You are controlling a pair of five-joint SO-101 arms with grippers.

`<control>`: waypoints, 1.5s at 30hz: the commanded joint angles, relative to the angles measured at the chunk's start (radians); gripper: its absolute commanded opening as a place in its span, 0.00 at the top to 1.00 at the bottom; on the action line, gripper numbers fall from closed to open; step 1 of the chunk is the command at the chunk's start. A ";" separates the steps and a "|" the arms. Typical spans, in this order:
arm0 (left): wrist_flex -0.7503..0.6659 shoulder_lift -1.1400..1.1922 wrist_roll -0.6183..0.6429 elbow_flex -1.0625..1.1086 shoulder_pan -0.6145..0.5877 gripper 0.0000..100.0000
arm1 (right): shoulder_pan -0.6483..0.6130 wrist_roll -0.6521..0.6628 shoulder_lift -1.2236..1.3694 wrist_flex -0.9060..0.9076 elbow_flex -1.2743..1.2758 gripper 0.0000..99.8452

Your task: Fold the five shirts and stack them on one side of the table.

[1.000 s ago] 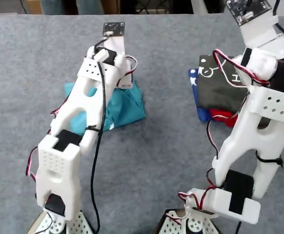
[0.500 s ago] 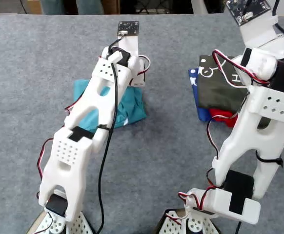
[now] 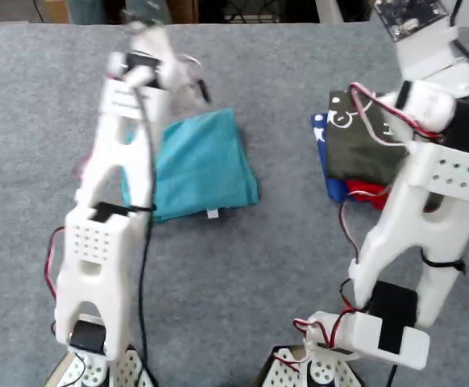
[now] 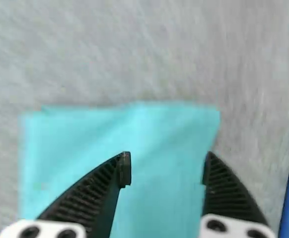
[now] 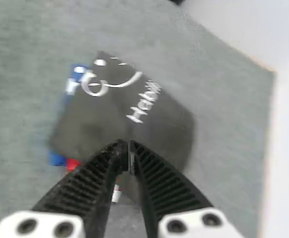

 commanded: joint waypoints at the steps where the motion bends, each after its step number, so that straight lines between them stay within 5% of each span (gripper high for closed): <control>1: 0.068 0.018 -0.071 -0.136 -0.127 0.89 | -0.196 -0.097 -0.030 0.054 0.008 0.99; 3: 0.066 0.072 -0.103 -0.099 -0.165 0.98 | -0.339 -0.149 -0.007 0.057 0.067 0.99; 6: 0.068 0.186 -0.110 -0.028 -0.162 0.97 | -0.508 -0.212 0.074 0.034 0.177 0.99; 10: 0.055 0.318 -0.110 -0.056 -0.143 0.97 | -0.589 -0.330 0.200 -0.057 0.288 0.99; 21: -0.028 0.485 -0.046 -0.136 -0.289 0.97 | -0.598 -0.471 0.529 -0.311 0.473 0.99; 31: -0.026 0.480 -0.046 -0.148 -0.355 0.97 | -0.589 -0.468 0.568 -0.302 0.469 0.99; 39: 0.087 0.474 -0.046 -0.357 -0.349 0.97 | -0.588 -0.466 0.397 -0.054 0.197 0.99; 45: 0.086 0.474 -0.098 -0.384 -0.354 0.97 | -0.594 -0.470 0.421 -0.103 -0.064 0.99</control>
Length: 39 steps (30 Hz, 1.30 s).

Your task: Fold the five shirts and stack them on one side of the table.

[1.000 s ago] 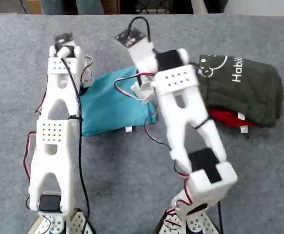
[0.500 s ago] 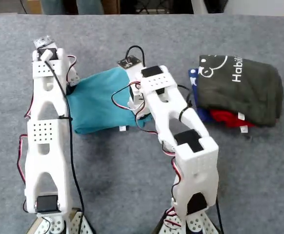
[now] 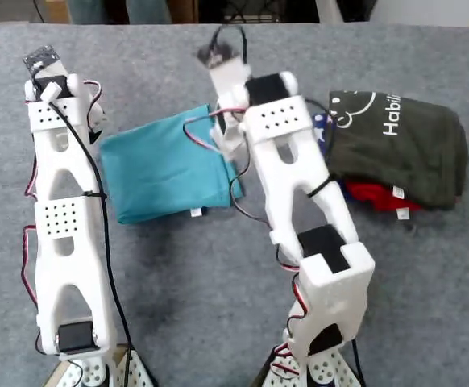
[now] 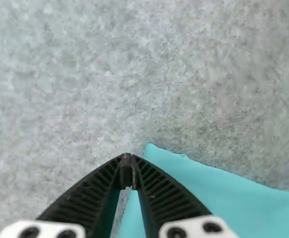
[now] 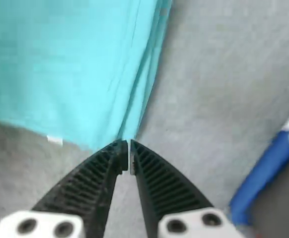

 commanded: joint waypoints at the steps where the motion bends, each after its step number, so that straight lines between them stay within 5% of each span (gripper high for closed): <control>1: 0.009 -0.023 -0.029 -0.031 0.001 0.97 | -0.008 -0.005 0.004 -0.081 -0.165 0.99; 7: 0.008 -0.009 -0.032 -0.021 -0.016 0.97 | -0.026 -0.009 0.246 -0.321 -0.246 0.99; 17: -0.041 0.146 -0.034 -0.093 -0.021 0.97 | 0.014 -0.008 0.673 -0.328 -0.570 0.99; 28: -0.054 0.173 -0.034 -0.136 -0.064 0.97 | 0.044 -0.011 0.774 0.144 -1.185 0.99; 39: -0.103 0.173 -0.034 -0.136 -0.143 0.97 | 0.028 -0.117 0.335 0.209 -0.737 0.98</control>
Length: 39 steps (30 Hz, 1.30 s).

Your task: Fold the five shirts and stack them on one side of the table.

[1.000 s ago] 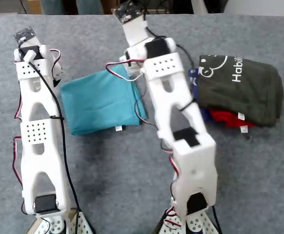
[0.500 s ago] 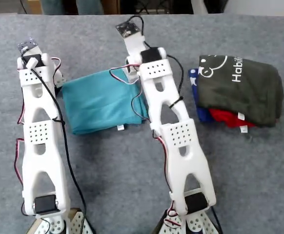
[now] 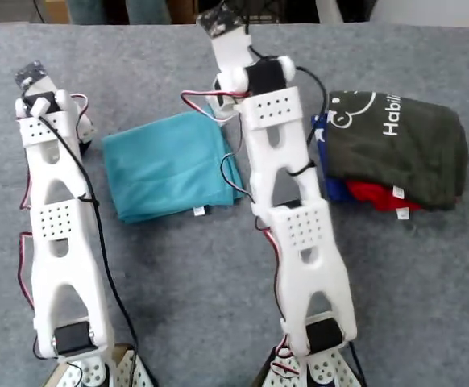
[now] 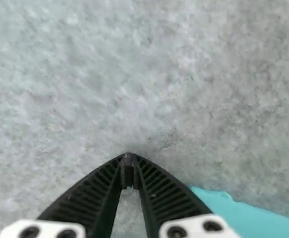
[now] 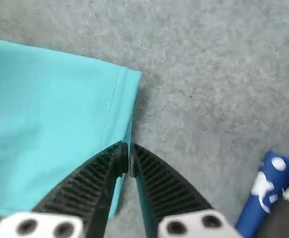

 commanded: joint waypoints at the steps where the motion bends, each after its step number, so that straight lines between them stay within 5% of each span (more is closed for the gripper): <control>1: -0.021 -0.012 -0.011 -0.027 -0.050 0.97 | -0.006 -0.063 -0.265 0.008 0.272 0.98; 6: -0.018 -0.012 -0.011 -0.027 -0.045 0.97 | -0.026 -0.092 -0.484 0.006 0.725 0.98; 13: -0.020 -0.012 -0.011 -0.027 -0.047 0.97 | -0.114 -0.419 -0.550 -0.077 1.003 0.98; 23: -0.014 -0.012 -0.046 -0.027 -0.031 0.97 | -0.199 -0.753 -0.420 -0.216 1.013 0.61; 39: -0.020 -0.012 -0.046 -0.027 -0.031 0.97 | -0.207 -0.821 -0.030 -0.276 0.786 0.67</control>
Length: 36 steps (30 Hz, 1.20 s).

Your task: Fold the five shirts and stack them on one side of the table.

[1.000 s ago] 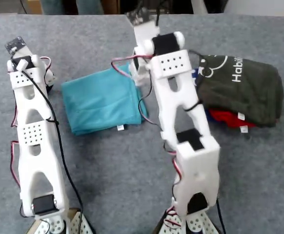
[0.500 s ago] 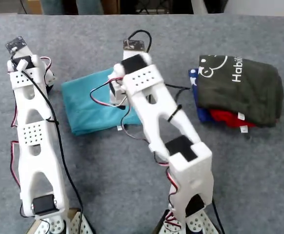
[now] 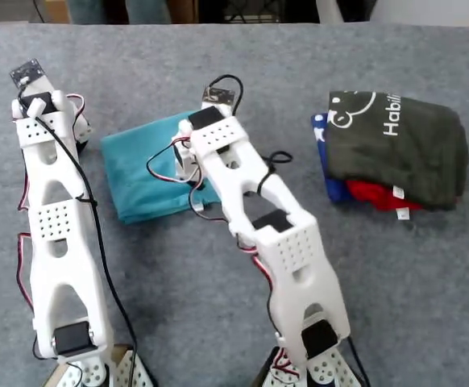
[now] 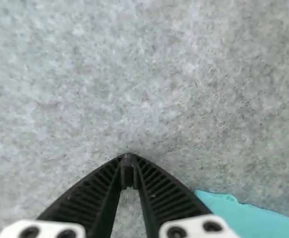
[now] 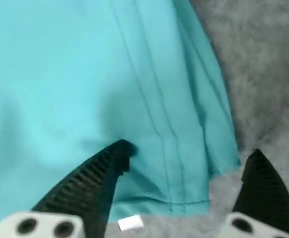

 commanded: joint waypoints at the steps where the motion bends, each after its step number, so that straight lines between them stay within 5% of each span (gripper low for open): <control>1: -0.017 -0.012 -0.008 -0.027 -0.028 0.97 | -0.012 -0.012 0.064 0.046 -0.097 0.70; 8: -0.017 -0.012 -0.008 -0.027 -0.028 0.97 | -0.009 0.008 0.180 0.164 -0.268 0.96; 24: -0.020 -0.012 -0.008 -0.027 -0.042 0.97 | 0.060 0.199 0.214 0.308 -0.627 0.99; 36: -0.032 -0.012 -0.008 -0.027 -0.054 0.97 | 0.157 0.420 0.027 0.308 -0.634 0.99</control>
